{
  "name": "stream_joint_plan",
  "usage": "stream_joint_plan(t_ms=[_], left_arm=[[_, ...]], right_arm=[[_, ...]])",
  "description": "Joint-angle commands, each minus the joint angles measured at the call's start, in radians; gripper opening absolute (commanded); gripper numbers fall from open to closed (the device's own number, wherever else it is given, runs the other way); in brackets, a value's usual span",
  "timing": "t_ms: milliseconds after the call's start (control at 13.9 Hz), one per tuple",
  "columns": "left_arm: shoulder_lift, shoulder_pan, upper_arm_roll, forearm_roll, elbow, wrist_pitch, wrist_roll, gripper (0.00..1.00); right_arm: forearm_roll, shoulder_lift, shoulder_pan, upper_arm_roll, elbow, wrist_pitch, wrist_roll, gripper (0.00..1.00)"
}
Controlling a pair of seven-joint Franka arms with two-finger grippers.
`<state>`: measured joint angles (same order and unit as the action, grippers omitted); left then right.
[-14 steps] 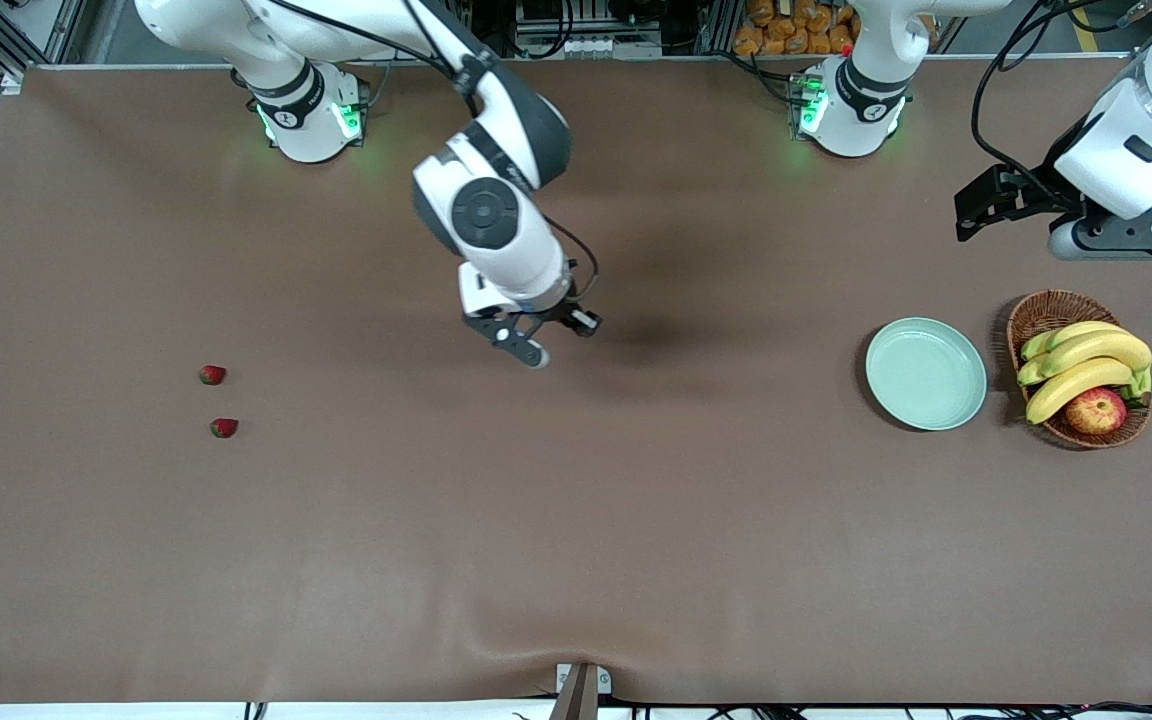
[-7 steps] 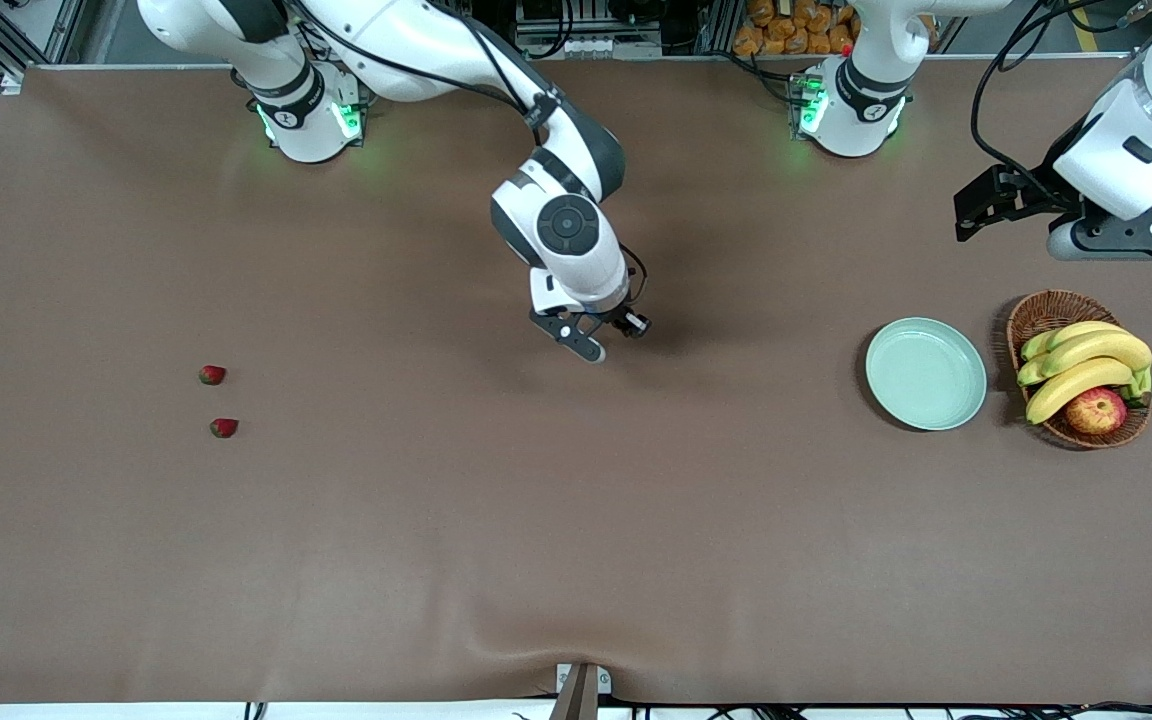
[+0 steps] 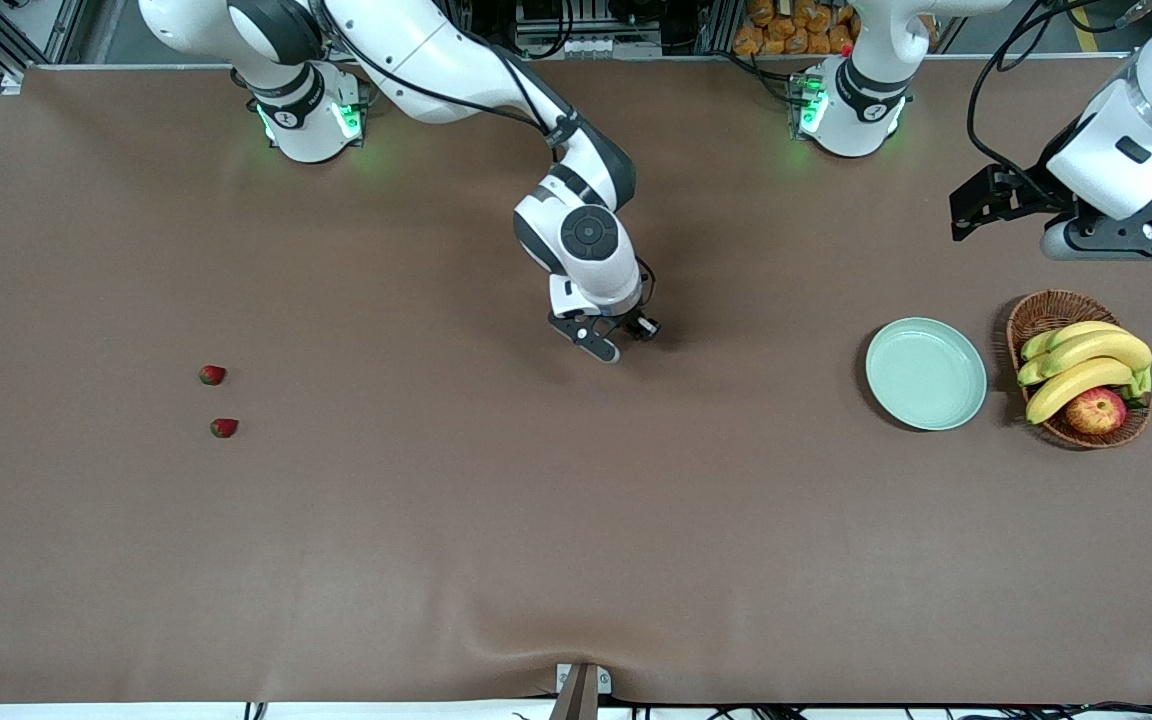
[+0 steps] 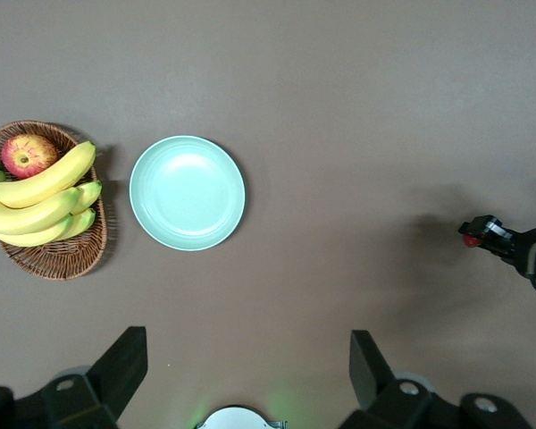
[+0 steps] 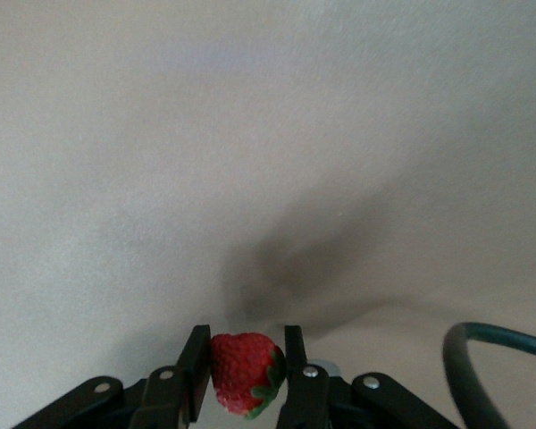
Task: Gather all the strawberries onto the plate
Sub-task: 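Carry the strawberry with the right gripper toward the table middle, then set the strawberry down with the right gripper while the left gripper approaches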
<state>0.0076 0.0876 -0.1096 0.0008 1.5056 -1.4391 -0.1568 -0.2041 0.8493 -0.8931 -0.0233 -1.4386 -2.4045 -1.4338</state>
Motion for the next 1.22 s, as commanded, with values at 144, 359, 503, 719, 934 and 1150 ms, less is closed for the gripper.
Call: stream_joint_plan(t_ms=[144, 359, 503, 719, 934, 1150], left_arm=[[-0.011, -0.003, -0.004, -0.035, 0.033, 0.008, 0.005, 1.00], [-0.009, 0.000, -0.005, -0.061, 0.047, 0.005, 0.006, 1.00], [-0.006, 0.003, -0.013, -0.077, 0.061, -0.006, 0.005, 1.00], [-0.008, 0.001, -0.062, -0.087, 0.117, -0.067, -0.015, 1.00], [-0.003, 0.004, -0.088, -0.123, 0.174, -0.153, -0.024, 1.00], [0.018, 0.006, -0.172, -0.137, 0.257, -0.265, -0.099, 1.00]], right_arm=[[0.038, 0.047, -0.010, 0.014, 0.060, 0.005, -0.040, 0.29], [0.049, 0.033, 0.006, 0.017, 0.063, 0.049, -0.031, 1.00], [0.052, 0.008, 0.034, 0.022, 0.122, 0.212, -0.023, 1.00], [0.046, 0.001, 0.094, 0.020, 0.216, 0.419, 0.024, 1.00], [0.040, -0.051, 0.164, 0.016, 0.230, 0.528, 0.113, 1.00], [0.037, -0.119, 0.242, 0.019, 0.230, 0.599, 0.234, 1.00]])
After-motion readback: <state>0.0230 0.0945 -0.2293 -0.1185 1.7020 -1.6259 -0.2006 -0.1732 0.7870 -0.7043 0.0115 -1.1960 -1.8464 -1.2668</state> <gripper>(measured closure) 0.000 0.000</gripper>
